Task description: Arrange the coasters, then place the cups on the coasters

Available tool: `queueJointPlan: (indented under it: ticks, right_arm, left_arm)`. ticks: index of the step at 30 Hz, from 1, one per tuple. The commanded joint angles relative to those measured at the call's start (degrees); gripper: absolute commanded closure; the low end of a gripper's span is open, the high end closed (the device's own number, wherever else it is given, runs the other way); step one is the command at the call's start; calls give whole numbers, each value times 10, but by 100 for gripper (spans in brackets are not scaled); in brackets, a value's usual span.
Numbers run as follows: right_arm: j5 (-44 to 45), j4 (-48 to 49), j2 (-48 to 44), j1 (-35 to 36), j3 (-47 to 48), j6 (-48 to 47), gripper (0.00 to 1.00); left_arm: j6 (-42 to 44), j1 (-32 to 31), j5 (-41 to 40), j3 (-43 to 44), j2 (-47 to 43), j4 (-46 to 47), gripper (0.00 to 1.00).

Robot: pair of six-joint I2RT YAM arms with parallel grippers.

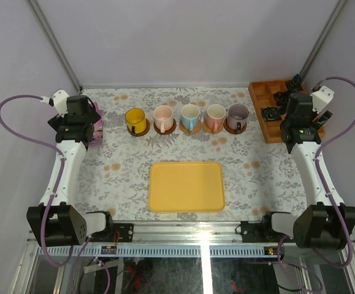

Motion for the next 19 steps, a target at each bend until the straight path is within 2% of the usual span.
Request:
queueJointPlan:
  ticks: [1,10,19]
  right_arm:
    - [38,22,-9,0,3,-19,1]
    - [29,9,14,0,20,-10,1]
    - [31,3,19,0,20,-13,1]
  left_arm:
    - [-43,0,-73,-11,-3,-37,0]
    - [-61,-1,-107,-13,-1,-67,0]
    - [-32,-1,-87,-33,-28,-27,0]
